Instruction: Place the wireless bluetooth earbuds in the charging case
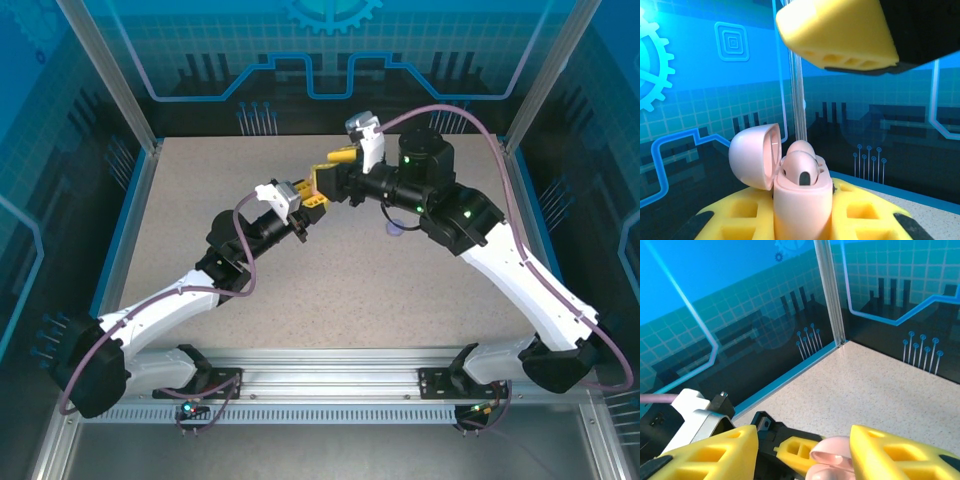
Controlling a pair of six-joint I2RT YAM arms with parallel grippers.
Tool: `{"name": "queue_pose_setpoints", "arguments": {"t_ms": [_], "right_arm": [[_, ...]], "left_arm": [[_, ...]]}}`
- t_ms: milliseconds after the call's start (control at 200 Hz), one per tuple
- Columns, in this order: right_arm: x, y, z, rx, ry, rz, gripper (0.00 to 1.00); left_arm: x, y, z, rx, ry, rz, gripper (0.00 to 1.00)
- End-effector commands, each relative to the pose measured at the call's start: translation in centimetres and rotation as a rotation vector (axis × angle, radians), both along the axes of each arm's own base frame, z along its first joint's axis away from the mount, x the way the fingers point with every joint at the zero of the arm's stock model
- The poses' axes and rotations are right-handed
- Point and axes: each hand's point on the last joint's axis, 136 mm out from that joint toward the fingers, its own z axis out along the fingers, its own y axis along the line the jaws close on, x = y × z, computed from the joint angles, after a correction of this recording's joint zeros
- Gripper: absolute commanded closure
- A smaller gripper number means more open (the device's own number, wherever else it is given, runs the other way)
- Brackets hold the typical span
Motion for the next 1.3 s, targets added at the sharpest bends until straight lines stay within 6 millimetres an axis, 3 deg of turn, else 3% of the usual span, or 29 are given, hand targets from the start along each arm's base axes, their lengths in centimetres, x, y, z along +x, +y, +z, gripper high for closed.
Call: {"name": "queue_pose_setpoints", "arguments": {"t_ms": [0,265,510,785,980,1296], "right_arm": [[0.8,-2.0,1.8,0.039,0.015,-0.083,0.44],[4.9,-3.0,-1.4,-0.069,0.186,-0.192,0.42],[7.8,-1.4,-5.7,-0.203,0.345,-0.185,0.42],[9.6,0.3,-9.4,-0.296,0.44,-0.153,0.44],[9.2,0.8,-10.5,-0.317,0.47,-0.128,0.46],[5.8,-0.7,-10.3,-0.322,0.466,-0.11,0.49]], "left_arm": [[-0.3,0.1,1.5,-0.026,-0.042,0.008,1.0],[-0.4,-0.2,0.4,-0.009,-0.022,-0.014,1.0],[-0.5,-0.7,-0.3,-0.006,0.007,-0.045,1.0],[-0.5,-1.4,-1.0,-0.005,0.037,-0.073,1.0],[-0.4,-1.5,-1.1,-0.003,0.038,-0.07,1.0],[0.3,-1.4,-0.7,-0.006,0.031,-0.04,1.0]]}}
